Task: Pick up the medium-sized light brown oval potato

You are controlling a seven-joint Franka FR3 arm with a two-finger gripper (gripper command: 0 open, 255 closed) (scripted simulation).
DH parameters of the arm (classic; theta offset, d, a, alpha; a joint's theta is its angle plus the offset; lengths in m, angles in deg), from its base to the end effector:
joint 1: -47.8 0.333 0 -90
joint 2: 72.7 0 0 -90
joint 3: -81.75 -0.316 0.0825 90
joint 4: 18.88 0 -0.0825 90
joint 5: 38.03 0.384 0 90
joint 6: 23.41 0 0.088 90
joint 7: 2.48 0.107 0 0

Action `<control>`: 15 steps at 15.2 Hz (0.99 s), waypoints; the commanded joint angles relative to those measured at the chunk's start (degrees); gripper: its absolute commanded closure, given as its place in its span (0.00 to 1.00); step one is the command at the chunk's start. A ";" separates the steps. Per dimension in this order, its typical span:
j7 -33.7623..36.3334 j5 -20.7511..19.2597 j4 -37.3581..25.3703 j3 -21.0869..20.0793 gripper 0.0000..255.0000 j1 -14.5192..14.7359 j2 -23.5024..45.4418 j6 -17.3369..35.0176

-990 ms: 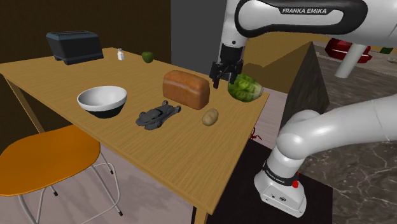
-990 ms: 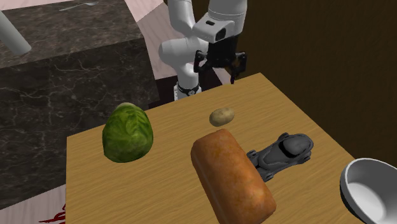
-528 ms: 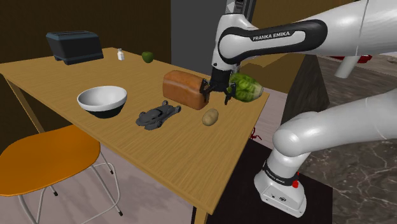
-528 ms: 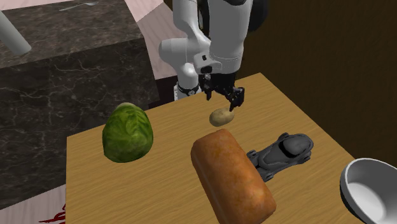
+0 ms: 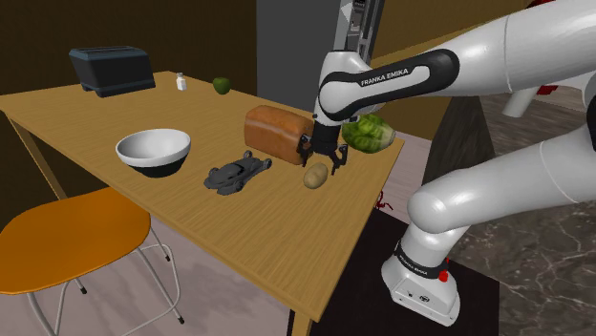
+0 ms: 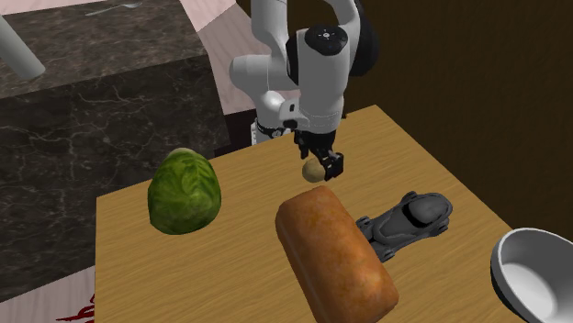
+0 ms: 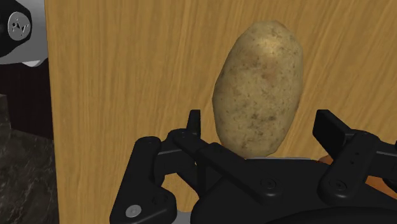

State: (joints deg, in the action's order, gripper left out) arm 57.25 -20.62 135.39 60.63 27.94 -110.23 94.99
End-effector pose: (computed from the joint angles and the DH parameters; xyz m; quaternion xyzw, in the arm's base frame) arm 0.3495 0.0173 0.4154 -0.8148 0.5793 0.0058 0.0230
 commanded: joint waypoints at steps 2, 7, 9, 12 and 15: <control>0.02 0.69 2.02 -0.83 0.00 0.18 1.39 3.44; 0.11 0.73 2.00 -0.92 1.00 0.22 1.44 3.50; 0.10 0.72 1.99 -0.91 1.00 0.22 1.44 3.49; 0.11 0.73 1.99 -0.91 1.00 0.22 1.44 3.48; 0.06 0.53 1.51 -0.63 1.00 0.15 0.94 2.50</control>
State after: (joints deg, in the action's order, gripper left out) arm 57.33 -19.98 137.19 59.83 28.13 -108.98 98.09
